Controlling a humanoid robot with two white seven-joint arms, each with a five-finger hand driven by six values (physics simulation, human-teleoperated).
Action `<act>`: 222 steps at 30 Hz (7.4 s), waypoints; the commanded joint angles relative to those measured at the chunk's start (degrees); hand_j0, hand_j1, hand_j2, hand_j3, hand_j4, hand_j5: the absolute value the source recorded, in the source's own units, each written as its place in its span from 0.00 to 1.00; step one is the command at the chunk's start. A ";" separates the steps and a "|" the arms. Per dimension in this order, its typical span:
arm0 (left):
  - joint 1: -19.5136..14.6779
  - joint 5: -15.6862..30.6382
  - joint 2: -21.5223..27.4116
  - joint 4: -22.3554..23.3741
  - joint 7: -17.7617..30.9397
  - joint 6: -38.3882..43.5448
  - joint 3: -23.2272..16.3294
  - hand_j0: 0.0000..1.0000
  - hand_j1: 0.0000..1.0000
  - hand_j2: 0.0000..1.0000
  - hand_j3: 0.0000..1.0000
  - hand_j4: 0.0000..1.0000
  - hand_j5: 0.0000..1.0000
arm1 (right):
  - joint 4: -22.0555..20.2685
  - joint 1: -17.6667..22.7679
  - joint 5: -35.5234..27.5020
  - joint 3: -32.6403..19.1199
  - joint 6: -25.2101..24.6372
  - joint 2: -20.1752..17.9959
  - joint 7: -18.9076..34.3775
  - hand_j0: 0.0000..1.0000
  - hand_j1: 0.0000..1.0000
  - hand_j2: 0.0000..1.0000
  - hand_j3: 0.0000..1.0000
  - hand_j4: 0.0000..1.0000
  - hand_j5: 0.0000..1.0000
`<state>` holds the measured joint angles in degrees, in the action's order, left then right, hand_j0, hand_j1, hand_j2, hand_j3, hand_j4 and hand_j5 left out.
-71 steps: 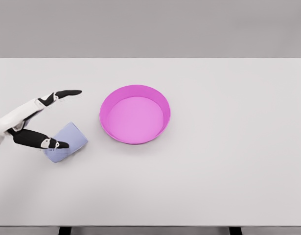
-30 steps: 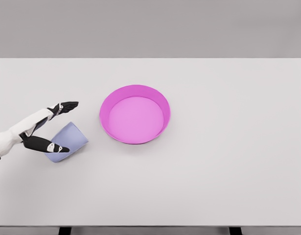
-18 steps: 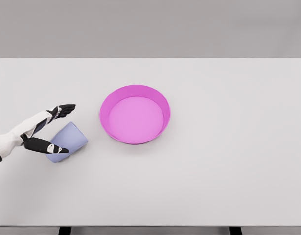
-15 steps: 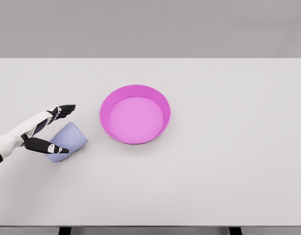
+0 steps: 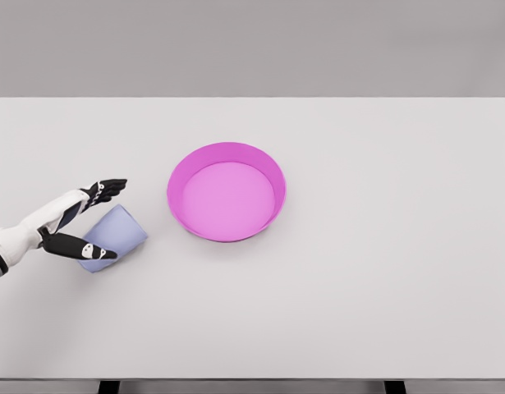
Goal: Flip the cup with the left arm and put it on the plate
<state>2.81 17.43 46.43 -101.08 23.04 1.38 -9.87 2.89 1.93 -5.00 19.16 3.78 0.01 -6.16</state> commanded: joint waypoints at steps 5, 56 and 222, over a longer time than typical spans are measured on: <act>0.09 0.24 0.06 -0.08 -0.19 0.20 -0.06 1.00 1.00 1.00 1.00 1.00 1.00 | 0.01 0.00 -0.01 0.00 0.00 -0.01 0.00 1.00 1.00 1.00 1.00 1.00 1.00; -2.19 0.68 -6.00 0.00 -7.30 -18.52 -1.03 0.63 0.63 0.63 0.63 0.63 0.63 | 0.01 0.00 -0.01 0.00 0.00 -0.01 0.00 1.00 1.00 1.00 1.00 1.00 1.00; -17.93 -12.07 -46.43 26.20 -36.40 -36.38 -13.25 0.83 0.83 0.83 0.83 0.83 0.83 | 0.01 0.00 -0.01 0.00 0.00 -0.01 0.00 1.00 1.00 1.00 1.00 1.00 1.00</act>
<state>-15.12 5.49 0.00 -74.83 -13.35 -34.99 -23.10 2.89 1.93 -5.00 19.16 3.78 0.01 -6.16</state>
